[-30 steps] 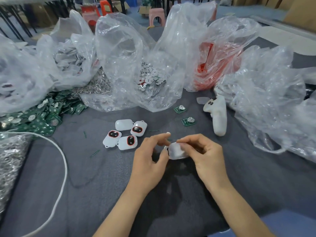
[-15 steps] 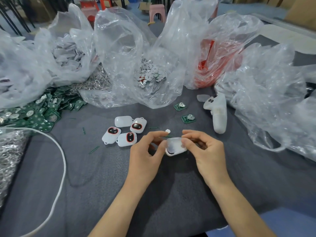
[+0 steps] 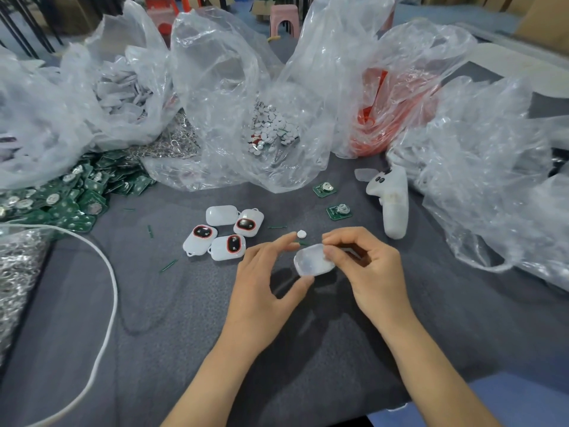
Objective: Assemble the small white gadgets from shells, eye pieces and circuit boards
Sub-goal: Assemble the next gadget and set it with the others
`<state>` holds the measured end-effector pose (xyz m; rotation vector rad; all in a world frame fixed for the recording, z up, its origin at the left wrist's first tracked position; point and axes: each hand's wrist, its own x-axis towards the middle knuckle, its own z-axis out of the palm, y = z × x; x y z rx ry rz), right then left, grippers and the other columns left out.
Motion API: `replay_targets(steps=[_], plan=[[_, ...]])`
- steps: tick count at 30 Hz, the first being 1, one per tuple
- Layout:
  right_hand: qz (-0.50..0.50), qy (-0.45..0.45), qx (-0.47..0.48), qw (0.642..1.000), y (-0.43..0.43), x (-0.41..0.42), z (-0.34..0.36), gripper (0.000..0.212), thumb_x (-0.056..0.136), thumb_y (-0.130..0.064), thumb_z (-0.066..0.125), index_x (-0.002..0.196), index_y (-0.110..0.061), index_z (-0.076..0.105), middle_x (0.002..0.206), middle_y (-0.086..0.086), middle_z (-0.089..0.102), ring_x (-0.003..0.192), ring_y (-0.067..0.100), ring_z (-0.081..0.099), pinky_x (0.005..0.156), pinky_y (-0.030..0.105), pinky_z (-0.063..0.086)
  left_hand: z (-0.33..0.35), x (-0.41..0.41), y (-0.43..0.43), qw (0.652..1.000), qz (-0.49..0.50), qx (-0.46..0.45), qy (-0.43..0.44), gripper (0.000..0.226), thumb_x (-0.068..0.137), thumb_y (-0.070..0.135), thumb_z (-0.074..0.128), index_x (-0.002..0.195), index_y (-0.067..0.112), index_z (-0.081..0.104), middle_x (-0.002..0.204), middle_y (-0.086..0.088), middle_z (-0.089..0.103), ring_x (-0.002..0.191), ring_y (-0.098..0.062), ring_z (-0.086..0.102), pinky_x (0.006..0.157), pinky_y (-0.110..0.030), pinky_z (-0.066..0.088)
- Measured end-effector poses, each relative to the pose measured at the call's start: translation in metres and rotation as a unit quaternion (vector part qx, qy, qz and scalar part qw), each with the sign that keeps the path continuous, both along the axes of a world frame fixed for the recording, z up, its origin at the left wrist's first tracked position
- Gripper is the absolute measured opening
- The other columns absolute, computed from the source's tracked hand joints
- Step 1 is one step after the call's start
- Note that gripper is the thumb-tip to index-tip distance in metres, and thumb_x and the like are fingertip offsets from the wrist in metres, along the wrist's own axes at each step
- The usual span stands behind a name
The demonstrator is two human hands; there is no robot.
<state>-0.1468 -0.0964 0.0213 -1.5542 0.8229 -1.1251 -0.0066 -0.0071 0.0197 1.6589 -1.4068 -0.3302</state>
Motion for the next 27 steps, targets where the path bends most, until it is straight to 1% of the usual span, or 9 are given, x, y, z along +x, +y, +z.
replay_targets(steps=[4,8,12,14,17,19,21,23,27], plan=[[0.029,-0.014,0.007,0.999,0.003,0.001,0.0,0.021,0.08,0.006,0.069,0.084,-0.014,0.069,0.09,-0.005,0.072,0.088,0.008,0.067,0.08,0.014,0.048,-0.007,0.004,0.001,0.998,0.028,-0.016,0.048,0.053,0.083,0.014,0.072,0.116,0.051,0.05,0.103,0.031,0.063,0.103,-0.002,0.058,0.084,-0.012,0.041],[0.034,-0.016,0.013,0.999,0.002,0.0,0.0,0.018,0.08,0.005,0.069,0.085,-0.012,0.069,0.088,-0.004,0.072,0.085,0.007,0.068,0.079,0.014,0.049,-0.008,0.006,-0.001,0.998,0.023,-0.032,0.056,0.046,0.082,0.008,0.071,0.109,0.043,0.058,0.1,0.024,0.067,0.098,-0.002,0.061,0.083,-0.01,0.041],[0.01,0.019,0.013,1.0,-0.004,-0.001,0.002,0.022,0.08,0.006,0.069,0.08,-0.016,0.069,0.081,-0.007,0.072,0.079,0.005,0.066,0.076,0.013,0.048,-0.009,0.005,-0.002,0.998,0.038,-0.028,0.038,0.047,0.078,-0.001,0.072,0.106,0.036,0.063,0.092,0.02,0.069,0.095,0.0,0.059,0.085,-0.007,0.038],[0.0,0.036,0.018,0.999,-0.013,-0.002,0.004,0.025,0.079,0.007,0.068,0.076,-0.018,0.068,0.077,-0.009,0.071,0.073,0.001,0.064,0.073,0.012,0.047,-0.008,0.004,-0.004,0.999,0.052,-0.013,0.008,0.048,0.078,0.006,0.074,0.112,0.037,0.058,0.097,0.022,0.065,0.099,0.0,0.053,0.089,-0.011,0.037],[0.006,0.06,0.02,0.998,-0.023,-0.003,0.008,0.028,0.08,0.006,0.067,0.076,-0.021,0.068,0.077,-0.01,0.071,0.073,0.001,0.063,0.071,0.013,0.049,-0.008,0.002,-0.006,0.996,0.032,0.042,-0.066,0.058,0.076,0.026,0.078,0.127,0.034,0.052,0.11,0.019,0.06,0.108,-0.006,0.044,0.096,-0.023,0.032],[0.017,0.073,0.026,0.997,-0.024,-0.001,0.007,0.028,0.081,0.006,0.066,0.075,-0.021,0.069,0.077,-0.007,0.071,0.073,0.004,0.064,0.07,0.019,0.052,-0.01,0.001,-0.008,0.991,0.017,0.07,-0.11,0.066,0.074,0.033,0.077,0.134,0.033,0.048,0.114,0.019,0.059,0.112,-0.006,0.042,0.097,-0.023,0.027],[0.024,0.096,0.03,0.995,-0.022,0.002,0.003,0.028,0.081,0.006,0.066,0.075,-0.021,0.069,0.077,-0.005,0.071,0.074,0.009,0.065,0.072,0.027,0.053,-0.01,0.002,-0.009,0.99,0.012,0.075,-0.116,0.068,0.075,0.033,0.076,0.136,0.033,0.045,0.115,0.023,0.059,0.114,-0.005,0.042,0.097,-0.019,0.023],[0.02,0.121,0.024,0.992,-0.019,0.004,0.0,0.026,0.081,0.003,0.066,0.076,-0.022,0.07,0.077,-0.005,0.071,0.078,0.011,0.067,0.076,0.031,0.054,-0.01,0.002,-0.009,0.992,0.014,0.069,-0.105,0.067,0.076,0.03,0.076,0.136,0.033,0.045,0.114,0.025,0.06,0.114,-0.004,0.043,0.097,-0.019,0.023],[0.005,0.139,0.003,0.99,-0.015,0.005,-0.001,0.023,0.081,0.001,0.067,0.076,-0.021,0.07,0.077,-0.007,0.071,0.077,0.009,0.068,0.077,0.026,0.053,-0.011,0.002,-0.009,0.993,0.017,0.062,-0.103,0.068,0.076,0.028,0.077,0.135,0.033,0.046,0.111,0.026,0.059,0.112,-0.003,0.043,0.095,-0.02,0.024]])
